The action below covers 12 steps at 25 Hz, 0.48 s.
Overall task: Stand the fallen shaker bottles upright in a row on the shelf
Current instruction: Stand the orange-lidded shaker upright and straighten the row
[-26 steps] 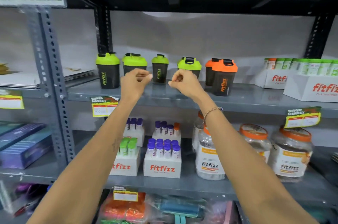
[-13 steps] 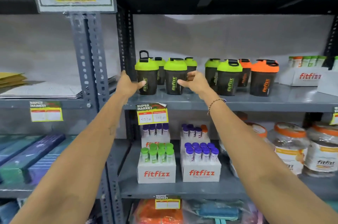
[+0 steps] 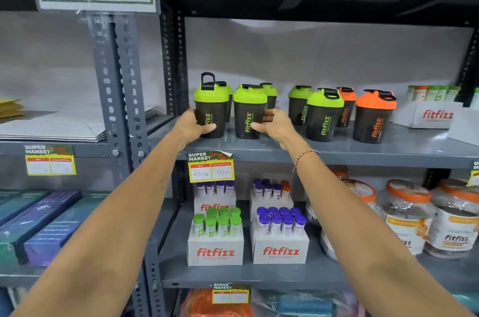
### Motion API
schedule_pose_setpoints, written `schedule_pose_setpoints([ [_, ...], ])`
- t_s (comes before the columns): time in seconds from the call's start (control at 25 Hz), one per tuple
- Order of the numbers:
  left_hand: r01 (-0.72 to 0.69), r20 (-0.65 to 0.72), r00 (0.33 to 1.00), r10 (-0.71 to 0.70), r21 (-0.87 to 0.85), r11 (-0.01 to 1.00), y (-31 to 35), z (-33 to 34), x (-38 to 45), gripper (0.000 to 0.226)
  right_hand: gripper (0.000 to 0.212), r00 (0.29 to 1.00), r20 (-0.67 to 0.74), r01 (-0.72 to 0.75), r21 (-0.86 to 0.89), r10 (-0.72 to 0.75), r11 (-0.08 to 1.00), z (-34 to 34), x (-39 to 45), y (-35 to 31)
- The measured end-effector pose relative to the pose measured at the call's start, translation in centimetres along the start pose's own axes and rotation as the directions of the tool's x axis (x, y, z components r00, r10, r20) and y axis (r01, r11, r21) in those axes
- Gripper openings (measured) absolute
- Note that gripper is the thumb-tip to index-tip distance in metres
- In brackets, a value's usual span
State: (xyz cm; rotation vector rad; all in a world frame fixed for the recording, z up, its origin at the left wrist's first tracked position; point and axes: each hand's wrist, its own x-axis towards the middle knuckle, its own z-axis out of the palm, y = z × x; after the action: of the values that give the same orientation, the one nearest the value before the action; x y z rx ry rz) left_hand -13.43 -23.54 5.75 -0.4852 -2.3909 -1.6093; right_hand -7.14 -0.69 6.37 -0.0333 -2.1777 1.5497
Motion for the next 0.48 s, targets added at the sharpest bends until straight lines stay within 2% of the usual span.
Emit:
schedule_pose_setpoints([
  [0.48,-0.002,-0.046,0.999,0.006,0.077,0.997,2.0,4.0,-0.8,0.060,0.046,1.000,-0.016,0.025,0.015,-0.024,1.000,-5.3,-0.4,1.8],
])
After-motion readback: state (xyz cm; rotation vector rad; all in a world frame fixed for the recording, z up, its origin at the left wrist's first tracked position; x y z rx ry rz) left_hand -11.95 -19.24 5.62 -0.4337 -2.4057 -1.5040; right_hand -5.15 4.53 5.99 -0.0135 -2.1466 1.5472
